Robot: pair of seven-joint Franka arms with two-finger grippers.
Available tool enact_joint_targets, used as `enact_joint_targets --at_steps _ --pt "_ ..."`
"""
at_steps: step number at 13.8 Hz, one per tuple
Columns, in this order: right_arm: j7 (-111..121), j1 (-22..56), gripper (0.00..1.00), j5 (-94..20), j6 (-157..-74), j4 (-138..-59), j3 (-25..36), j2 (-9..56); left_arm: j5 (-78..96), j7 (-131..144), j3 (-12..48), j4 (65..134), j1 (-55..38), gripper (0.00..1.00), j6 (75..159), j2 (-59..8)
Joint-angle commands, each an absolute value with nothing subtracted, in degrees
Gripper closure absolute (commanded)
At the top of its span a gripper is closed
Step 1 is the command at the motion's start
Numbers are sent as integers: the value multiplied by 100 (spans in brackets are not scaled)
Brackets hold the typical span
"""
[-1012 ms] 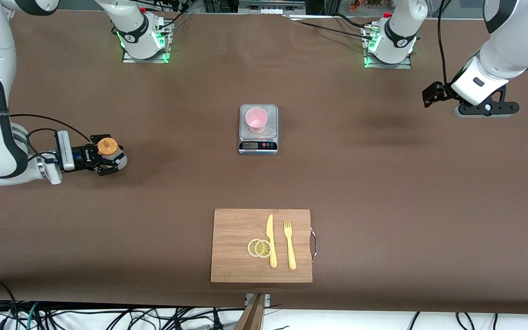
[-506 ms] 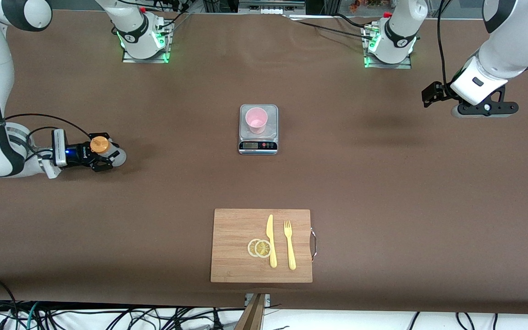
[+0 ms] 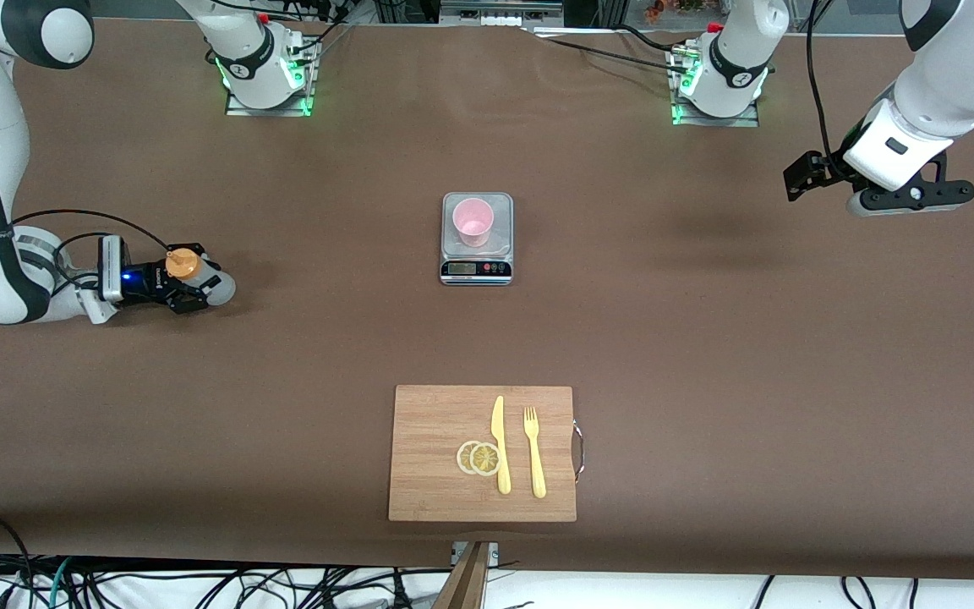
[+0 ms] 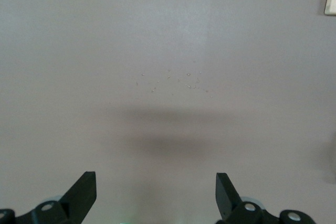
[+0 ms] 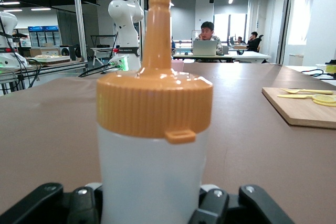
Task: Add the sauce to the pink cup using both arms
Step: 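Set the bottle down and open the right gripper while the left gripper withdraws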
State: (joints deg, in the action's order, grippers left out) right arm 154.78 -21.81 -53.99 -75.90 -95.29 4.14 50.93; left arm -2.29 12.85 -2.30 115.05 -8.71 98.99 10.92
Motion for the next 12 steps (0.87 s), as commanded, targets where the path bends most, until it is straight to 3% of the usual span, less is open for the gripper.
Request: enact_joint_targets --at_steps 1,7,12 --pt "15539 -2294 0 -5546 -7541 -9484 334 5115 -106 1397 -176 11128 -817 0 9686 1046" --pt "15451 -2434 0 -5572 -7585 -9387 351 5089 158 1336 -237 10539 -739 0 9589 607" --pt "15110 -2496 0 -5502 -7515 -8686 746 5054 158 1415 -272 9406 -520 0 9589 -184"
